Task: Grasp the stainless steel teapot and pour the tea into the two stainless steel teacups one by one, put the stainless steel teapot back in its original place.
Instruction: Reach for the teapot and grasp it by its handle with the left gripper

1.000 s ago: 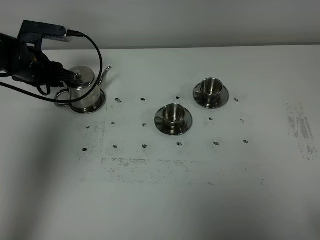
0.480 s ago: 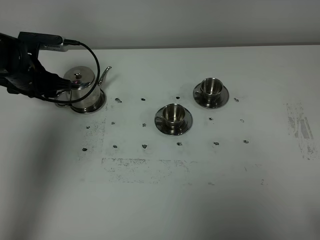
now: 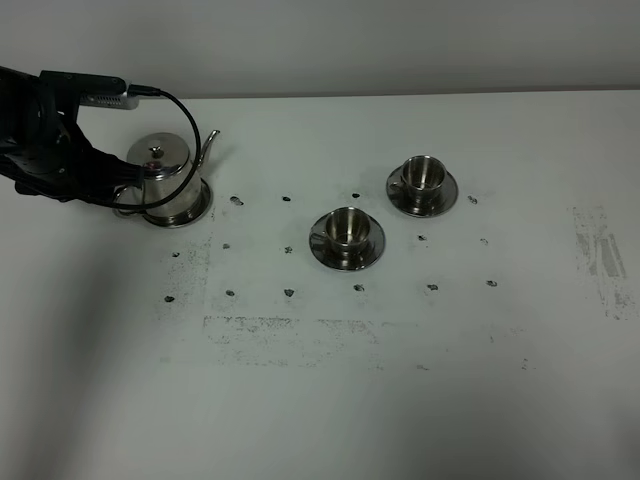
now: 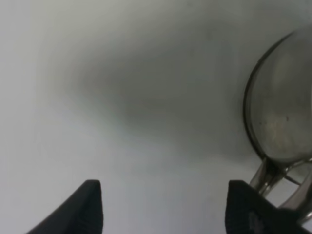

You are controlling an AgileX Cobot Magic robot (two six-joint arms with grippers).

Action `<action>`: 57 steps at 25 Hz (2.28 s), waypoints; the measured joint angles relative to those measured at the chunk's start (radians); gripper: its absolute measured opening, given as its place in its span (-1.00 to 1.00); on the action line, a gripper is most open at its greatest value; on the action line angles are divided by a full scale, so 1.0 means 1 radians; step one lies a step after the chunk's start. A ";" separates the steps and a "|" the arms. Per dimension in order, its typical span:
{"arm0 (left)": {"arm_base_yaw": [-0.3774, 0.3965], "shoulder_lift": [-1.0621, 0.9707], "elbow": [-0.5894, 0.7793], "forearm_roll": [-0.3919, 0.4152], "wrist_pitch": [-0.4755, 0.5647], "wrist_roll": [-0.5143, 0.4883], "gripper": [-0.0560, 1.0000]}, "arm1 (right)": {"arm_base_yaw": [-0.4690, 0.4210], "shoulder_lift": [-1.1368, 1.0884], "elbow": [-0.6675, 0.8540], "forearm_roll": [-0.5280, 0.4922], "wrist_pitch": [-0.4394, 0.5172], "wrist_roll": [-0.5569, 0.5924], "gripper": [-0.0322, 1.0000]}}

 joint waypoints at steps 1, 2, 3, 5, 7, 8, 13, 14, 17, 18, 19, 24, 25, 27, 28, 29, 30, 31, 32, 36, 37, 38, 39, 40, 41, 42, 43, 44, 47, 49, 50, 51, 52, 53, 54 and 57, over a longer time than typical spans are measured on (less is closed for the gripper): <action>0.000 0.000 0.000 0.000 0.000 0.000 0.12 | 0.000 0.000 0.000 0.000 0.000 0.000 -0.05; 0.000 0.000 0.000 0.000 0.000 0.000 0.12 | 0.000 0.000 0.000 0.000 0.000 0.000 -0.05; 0.000 0.000 0.000 0.000 0.000 0.000 0.12 | 0.000 0.000 0.000 0.000 0.000 0.000 -0.05; 0.000 0.000 0.000 0.000 0.000 0.000 0.12 | 0.000 0.000 0.000 0.000 0.000 0.000 -0.05; -0.003 0.000 0.000 -0.001 0.000 0.001 0.12 | 0.000 0.000 0.000 0.000 0.000 0.000 -0.05; -0.005 0.000 0.000 -0.001 0.000 0.004 0.12 | 0.000 0.000 0.000 0.000 0.000 0.000 -0.05; -0.013 0.000 0.000 -0.013 0.002 0.032 0.12 | 0.000 0.000 0.000 0.000 0.000 0.000 -0.05; -0.013 0.000 0.000 -0.013 0.004 0.036 0.12 | 0.000 0.000 0.000 0.000 0.000 0.000 -0.05; -0.018 0.000 0.000 -0.013 0.012 0.046 0.12 | 0.000 0.000 0.000 0.000 0.000 0.000 -0.05; -0.019 0.000 0.000 -0.015 0.017 0.048 0.12 | 0.000 0.000 0.000 0.000 0.000 0.000 -0.05; -0.020 0.000 0.000 -0.016 0.023 0.049 0.12 | 0.000 0.000 0.000 0.000 0.000 0.000 -0.05; -0.021 0.000 0.000 -0.020 0.040 0.054 0.12 | 0.000 0.000 0.000 0.000 0.000 0.000 -0.05; -0.021 0.000 0.000 -0.020 0.042 0.054 0.12 | 0.000 0.000 0.000 0.000 0.000 0.000 -0.05; -0.021 0.000 0.000 -0.023 0.047 0.054 0.11 | 0.000 0.000 0.000 0.000 0.000 0.000 -0.05; -0.021 0.000 0.000 -0.024 0.048 0.055 0.10 | 0.000 0.000 0.000 0.000 0.000 0.000 -0.05; -0.021 0.000 0.000 -0.026 0.048 0.055 0.09 | 0.000 0.000 0.000 0.000 0.000 0.000 -0.05; -0.021 0.000 0.000 -0.027 0.048 0.055 0.07 | 0.000 0.000 0.000 0.000 0.000 0.000 -0.05; -0.021 0.000 0.000 -0.027 0.048 0.055 0.06 | 0.000 0.000 0.001 0.000 0.000 0.000 -0.05; -0.021 0.000 0.000 -0.027 0.048 0.055 0.05 | 0.000 0.000 0.001 0.000 0.000 0.000 -0.05; -0.021 0.000 0.000 -0.026 0.048 0.055 0.03 | 0.000 0.000 0.001 0.000 0.000 0.000 -0.05; -0.021 0.000 0.000 -0.024 0.048 0.055 0.03 | 0.000 0.000 0.001 0.000 0.000 0.000 -0.05; -0.021 0.000 0.000 -0.024 0.046 0.055 0.03 | 0.000 0.000 0.001 0.000 0.000 0.000 -0.05; -0.021 0.000 0.000 -0.024 0.034 0.055 0.03 | 0.000 0.000 0.001 0.000 0.000 0.000 -0.05; -0.021 0.000 0.000 -0.024 0.023 0.055 0.03 | 0.000 0.000 0.001 0.000 0.000 0.000 -0.05; -0.021 0.000 0.000 -0.023 0.013 0.055 0.03 | 0.000 0.000 0.001 0.000 0.000 0.000 -0.05; -0.021 0.000 0.000 -0.019 0.007 0.055 0.03 | 0.000 0.000 0.001 0.000 0.000 0.000 -0.05; -0.021 0.000 0.000 -0.011 0.002 0.055 0.03 | 0.000 0.000 0.001 0.000 0.000 0.000 -0.05; -0.021 0.000 0.000 -0.005 0.001 0.055 0.03 | 0.000 0.000 0.001 0.000 0.000 0.000 -0.05; -0.021 0.000 0.000 -0.001 0.004 0.055 0.03 | 0.000 0.000 0.001 0.000 -0.001 0.000 -0.05; -0.021 0.000 0.000 -0.001 0.008 0.054 0.03 | 0.000 0.000 0.001 0.000 -0.001 0.000 -0.05; -0.021 0.000 0.000 -0.001 0.011 0.054 0.03 | 0.000 0.000 0.001 0.000 -0.001 0.000 -0.05; -0.021 0.000 0.000 -0.001 0.012 0.054 0.03 | 0.000 0.000 0.001 0.000 -0.001 0.000 -0.05; -0.022 0.000 0.000 -0.001 0.012 0.054 0.03 | 0.000 0.000 0.001 0.000 -0.001 0.000 -0.05; -0.023 0.000 0.000 -0.001 0.014 0.054 0.03 | 0.000 0.000 0.001 0.000 -0.001 0.000 -0.05; -0.026 0.000 0.000 -0.001 0.017 0.054 0.03 | 0.000 0.000 0.001 0.000 -0.001 0.000 -0.05; -0.038 0.000 0.000 -0.002 0.020 0.054 0.03 | 0.000 0.000 0.001 0.000 -0.001 0.000 -0.05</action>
